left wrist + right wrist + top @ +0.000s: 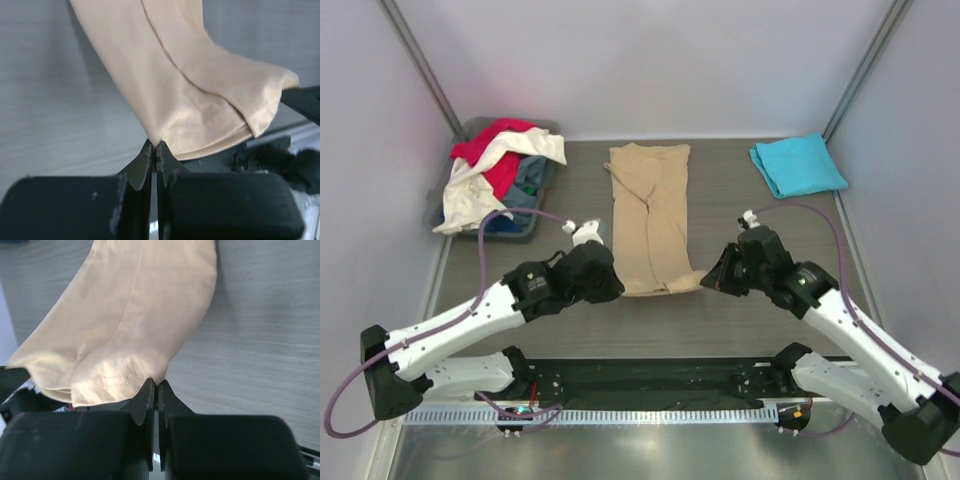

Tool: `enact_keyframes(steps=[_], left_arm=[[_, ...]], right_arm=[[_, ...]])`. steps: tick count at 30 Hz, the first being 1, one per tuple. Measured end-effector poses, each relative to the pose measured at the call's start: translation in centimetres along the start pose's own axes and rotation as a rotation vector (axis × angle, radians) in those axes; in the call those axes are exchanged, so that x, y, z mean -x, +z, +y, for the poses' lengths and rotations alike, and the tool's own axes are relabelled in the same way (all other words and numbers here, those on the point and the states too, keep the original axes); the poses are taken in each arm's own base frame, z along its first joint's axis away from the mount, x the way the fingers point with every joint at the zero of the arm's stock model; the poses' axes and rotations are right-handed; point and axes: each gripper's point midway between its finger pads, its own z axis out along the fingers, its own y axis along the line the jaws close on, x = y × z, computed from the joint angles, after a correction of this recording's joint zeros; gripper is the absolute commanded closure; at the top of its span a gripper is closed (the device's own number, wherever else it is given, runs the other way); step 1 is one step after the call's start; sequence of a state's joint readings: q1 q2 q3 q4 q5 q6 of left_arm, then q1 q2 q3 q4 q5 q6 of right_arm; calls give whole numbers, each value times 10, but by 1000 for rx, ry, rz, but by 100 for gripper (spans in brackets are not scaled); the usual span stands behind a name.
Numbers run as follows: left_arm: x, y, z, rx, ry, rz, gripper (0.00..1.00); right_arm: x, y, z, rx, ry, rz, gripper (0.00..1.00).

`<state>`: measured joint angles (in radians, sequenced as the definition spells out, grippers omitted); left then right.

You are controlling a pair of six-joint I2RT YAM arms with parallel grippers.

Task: Fold and stack the t-shirts
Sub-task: Fold the tshirt

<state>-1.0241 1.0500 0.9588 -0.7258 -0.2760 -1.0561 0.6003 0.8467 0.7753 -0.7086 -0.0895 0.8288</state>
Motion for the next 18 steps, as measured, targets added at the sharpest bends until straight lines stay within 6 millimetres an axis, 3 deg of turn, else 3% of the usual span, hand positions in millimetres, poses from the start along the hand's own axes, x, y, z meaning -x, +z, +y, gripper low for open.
enact_keyframes(steps=[5,10,18], left_arm=[[57,21,11,98,22,-37,100],[95,58,34,184,33,-2,100],[148,118,47,203,46,55,100]], right_arm=[[45,26,9,-108,-64,-29,99],[90,61,7,-171,-88,-33,99],[148,107,-1,-193,-108,-22,99]])
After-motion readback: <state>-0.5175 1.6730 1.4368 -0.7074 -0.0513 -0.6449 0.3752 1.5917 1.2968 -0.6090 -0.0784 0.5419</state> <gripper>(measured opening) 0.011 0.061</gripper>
